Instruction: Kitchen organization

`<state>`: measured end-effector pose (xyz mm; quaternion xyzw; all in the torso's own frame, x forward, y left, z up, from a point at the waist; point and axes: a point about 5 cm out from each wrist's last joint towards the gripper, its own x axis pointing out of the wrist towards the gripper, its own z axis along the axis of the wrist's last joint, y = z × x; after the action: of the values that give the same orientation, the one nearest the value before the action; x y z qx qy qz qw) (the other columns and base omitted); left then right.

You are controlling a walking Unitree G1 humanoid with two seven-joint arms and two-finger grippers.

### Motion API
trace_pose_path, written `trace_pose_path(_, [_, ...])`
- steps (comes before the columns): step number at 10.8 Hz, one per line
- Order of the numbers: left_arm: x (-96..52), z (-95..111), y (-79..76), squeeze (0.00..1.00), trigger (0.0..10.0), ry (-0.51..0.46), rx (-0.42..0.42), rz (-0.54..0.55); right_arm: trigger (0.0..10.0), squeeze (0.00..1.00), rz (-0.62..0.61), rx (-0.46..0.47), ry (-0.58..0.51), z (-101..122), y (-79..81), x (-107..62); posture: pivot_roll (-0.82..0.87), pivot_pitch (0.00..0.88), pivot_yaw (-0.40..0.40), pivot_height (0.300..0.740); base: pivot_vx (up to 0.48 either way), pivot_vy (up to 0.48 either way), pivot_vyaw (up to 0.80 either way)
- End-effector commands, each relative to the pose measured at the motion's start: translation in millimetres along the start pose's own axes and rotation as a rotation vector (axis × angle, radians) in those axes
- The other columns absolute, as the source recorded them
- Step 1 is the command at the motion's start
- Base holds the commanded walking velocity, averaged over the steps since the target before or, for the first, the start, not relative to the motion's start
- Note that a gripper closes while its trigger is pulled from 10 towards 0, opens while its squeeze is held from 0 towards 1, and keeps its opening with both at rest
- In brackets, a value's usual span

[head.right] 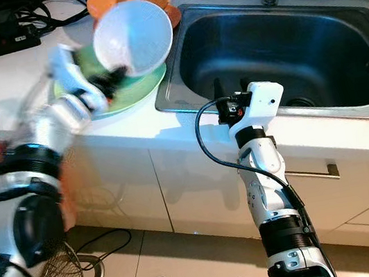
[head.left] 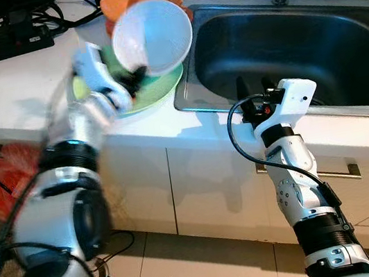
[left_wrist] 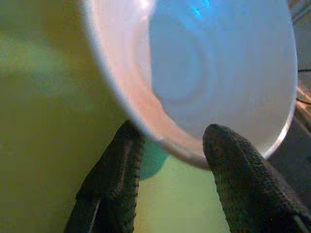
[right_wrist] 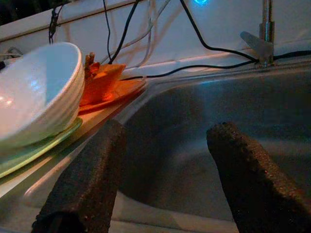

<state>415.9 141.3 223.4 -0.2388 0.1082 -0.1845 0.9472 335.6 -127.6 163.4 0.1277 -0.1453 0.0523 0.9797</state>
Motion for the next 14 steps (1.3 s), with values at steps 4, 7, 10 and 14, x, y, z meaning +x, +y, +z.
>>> trace_pose_path(4, [4.4, -6.7, -2.8, 0.00, 10.0, -0.022, -0.043, 0.046, 10.0, 0.00, -0.017, 0.005, 0.010, -1.9, -3.0, -1.2, 0.10, 0.129, -0.022, 0.740, 0.000, 0.000, 0.00])
trace_pose_path(7, [2.7, 1.8, 0.8, 0.00, 0.0, -0.088, -0.060, 0.086, 10.0, 0.00, -0.015, 0.004, 0.014, -2.5, -2.6, -1.2, 0.11, 0.129, -0.025, 0.740, 0.000, 0.000, 0.00])
trace_pose_path(10, [2.4, 3.0, 2.0, 0.00, 0.0, -0.101, -0.073, 0.097, 10.0, 0.00, -0.015, 0.004, 0.016, -2.9, -2.3, -1.7, 0.10, 0.130, -0.022, 0.740, 0.000, 0.000, 0.00])
trace_pose_path(14, [0.9, 5.1, 5.2, 0.00, 0.0, -0.116, -0.103, 0.103, 10.0, 0.00, -0.019, 0.005, 0.018, -3.8, -2.7, -2.1, 0.10, 0.128, -0.019, 0.740, 0.000, 0.000, 0.00])
